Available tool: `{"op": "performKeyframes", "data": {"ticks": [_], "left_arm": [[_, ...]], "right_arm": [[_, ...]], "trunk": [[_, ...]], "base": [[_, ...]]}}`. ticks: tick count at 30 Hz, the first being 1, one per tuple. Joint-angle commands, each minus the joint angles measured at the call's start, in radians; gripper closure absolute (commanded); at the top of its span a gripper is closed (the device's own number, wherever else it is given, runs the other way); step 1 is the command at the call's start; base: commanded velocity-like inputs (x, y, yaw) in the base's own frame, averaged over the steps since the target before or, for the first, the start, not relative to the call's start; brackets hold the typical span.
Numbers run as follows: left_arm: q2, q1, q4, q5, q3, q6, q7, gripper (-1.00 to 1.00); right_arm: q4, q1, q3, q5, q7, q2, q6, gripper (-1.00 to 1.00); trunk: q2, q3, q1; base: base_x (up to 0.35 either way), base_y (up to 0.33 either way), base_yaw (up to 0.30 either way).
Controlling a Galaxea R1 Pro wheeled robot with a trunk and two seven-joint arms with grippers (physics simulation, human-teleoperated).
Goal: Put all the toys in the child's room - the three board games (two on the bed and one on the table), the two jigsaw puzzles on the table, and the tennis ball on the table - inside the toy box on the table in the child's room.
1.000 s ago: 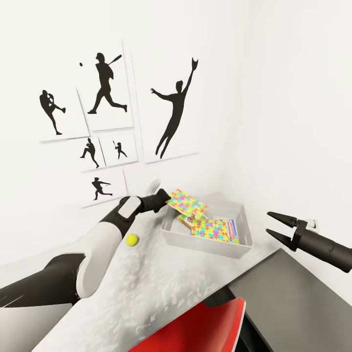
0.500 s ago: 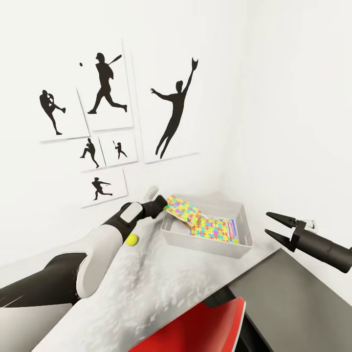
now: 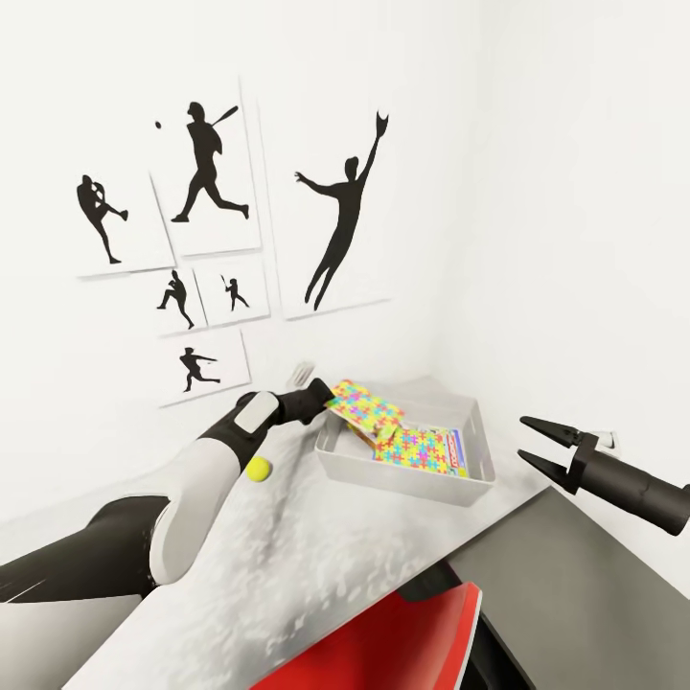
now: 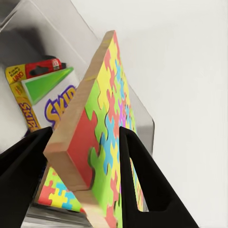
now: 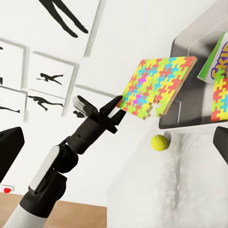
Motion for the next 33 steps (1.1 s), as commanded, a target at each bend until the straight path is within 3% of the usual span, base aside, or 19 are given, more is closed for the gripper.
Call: {"op": "performKeyframes", "data": {"ticks": [1,22,26,33], "left_arm": [[-0.001,-0.001,-0.001,-0.004,0.008,0.01,-0.005,1.0],[-0.001,-0.001,-0.014,-0.003,0.006,0.042,-0.026,1.0],[-0.001,-0.002,-0.08,-0.002,0.003,0.096,-0.026,1.0],[-0.001,-0.002,-0.157,0.003,-0.07,0.147,-0.027,1.0]], "right_arm": [[0.0,-0.001,-0.001,-0.005,-0.005,0.0,0.004,-1.0],[0.0,0.0,0.001,-0.005,-0.005,0.001,0.004,-1.0],[0.0,0.0,0.001,-0.005,-0.005,0.001,0.005,-1.0],[0.0,0.0,0.007,-0.005,-0.005,0.001,0.003,-1.0]], "trunk": [[-0.002,-0.003,0.001],[-0.002,-0.028,0.001],[-0.002,-0.034,0.001],[-0.002,-0.045,0.001]], "base": [[0.0,0.0,0.0],[0.0,0.0,0.041],[0.0,0.0,0.07],[0.0,0.0,0.07]]}}
